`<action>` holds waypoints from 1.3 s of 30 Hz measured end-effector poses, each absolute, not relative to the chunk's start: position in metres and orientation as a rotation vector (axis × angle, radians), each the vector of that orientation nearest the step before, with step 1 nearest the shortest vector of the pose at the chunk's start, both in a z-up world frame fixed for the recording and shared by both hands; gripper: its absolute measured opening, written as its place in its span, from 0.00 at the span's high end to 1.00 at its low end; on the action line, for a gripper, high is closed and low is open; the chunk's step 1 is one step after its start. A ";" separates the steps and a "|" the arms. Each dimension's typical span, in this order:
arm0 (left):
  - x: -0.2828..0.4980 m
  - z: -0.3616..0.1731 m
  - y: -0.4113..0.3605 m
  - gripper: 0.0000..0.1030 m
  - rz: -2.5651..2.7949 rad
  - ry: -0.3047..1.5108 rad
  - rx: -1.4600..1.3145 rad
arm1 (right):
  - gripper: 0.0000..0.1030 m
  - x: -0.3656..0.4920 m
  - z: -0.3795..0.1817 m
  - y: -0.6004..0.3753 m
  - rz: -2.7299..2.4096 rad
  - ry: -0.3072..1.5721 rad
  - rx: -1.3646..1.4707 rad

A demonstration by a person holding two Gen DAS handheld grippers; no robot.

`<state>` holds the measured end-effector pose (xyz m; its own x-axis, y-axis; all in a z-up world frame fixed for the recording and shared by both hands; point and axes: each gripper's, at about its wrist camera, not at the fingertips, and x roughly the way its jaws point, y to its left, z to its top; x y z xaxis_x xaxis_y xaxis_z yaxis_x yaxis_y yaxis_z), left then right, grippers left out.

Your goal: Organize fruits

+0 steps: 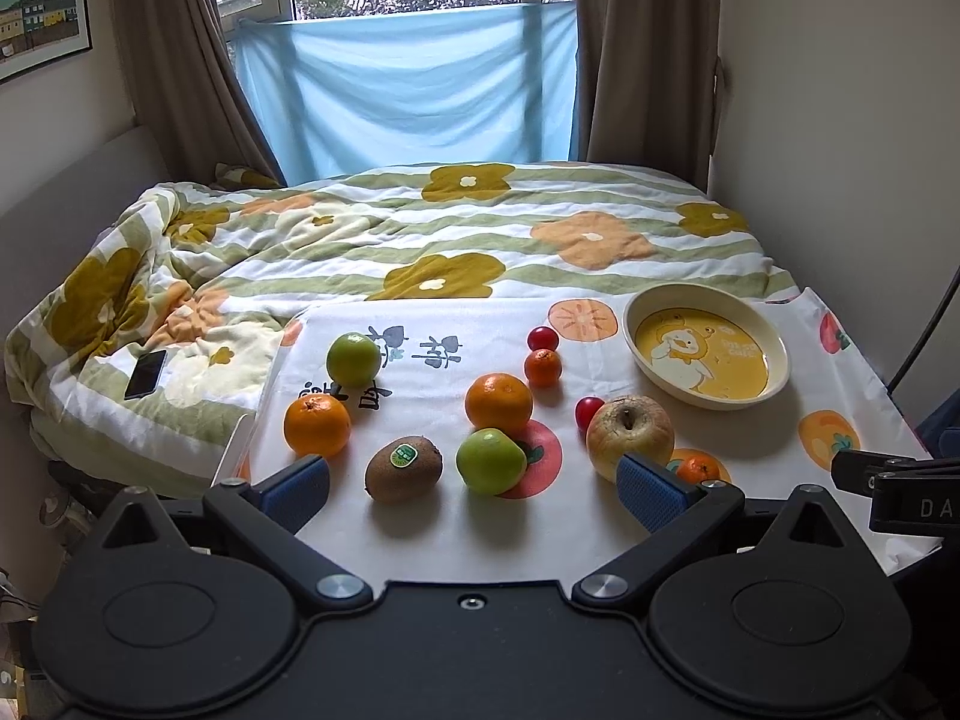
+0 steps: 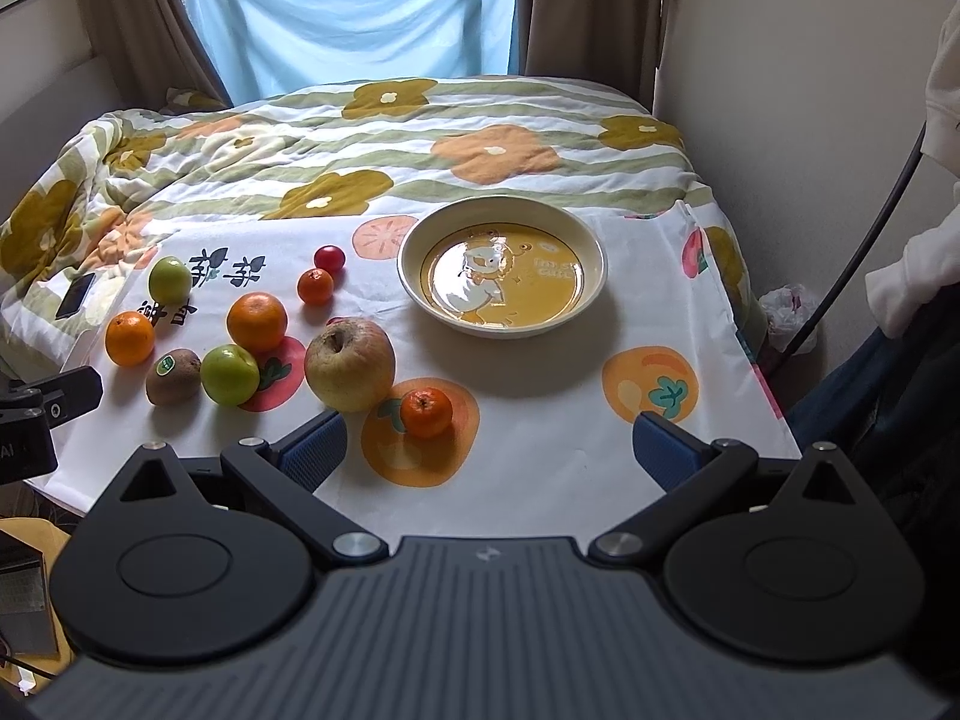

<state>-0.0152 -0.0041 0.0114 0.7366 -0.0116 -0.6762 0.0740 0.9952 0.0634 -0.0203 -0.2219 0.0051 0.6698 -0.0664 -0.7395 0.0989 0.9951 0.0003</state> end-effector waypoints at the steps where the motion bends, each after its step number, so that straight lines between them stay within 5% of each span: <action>1: -0.016 0.011 -0.004 0.00 -0.047 0.741 0.086 | 0.00 -0.020 0.005 -0.222 -0.093 0.832 0.040; 20: -0.017 0.011 -0.009 0.00 -0.023 0.755 0.094 | 0.00 -0.015 0.002 -0.230 -0.049 0.853 0.047; 39: 0.033 -0.071 0.027 0.02 -0.008 0.819 0.236 | 0.00 0.048 -0.073 -0.210 0.161 0.902 -0.018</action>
<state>0.0327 0.0269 -0.0709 0.6847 0.0838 -0.7240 0.0976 0.9739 0.2050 0.0476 -0.2103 -0.0726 0.6091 0.1317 -0.7821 -0.1468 0.9878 0.0521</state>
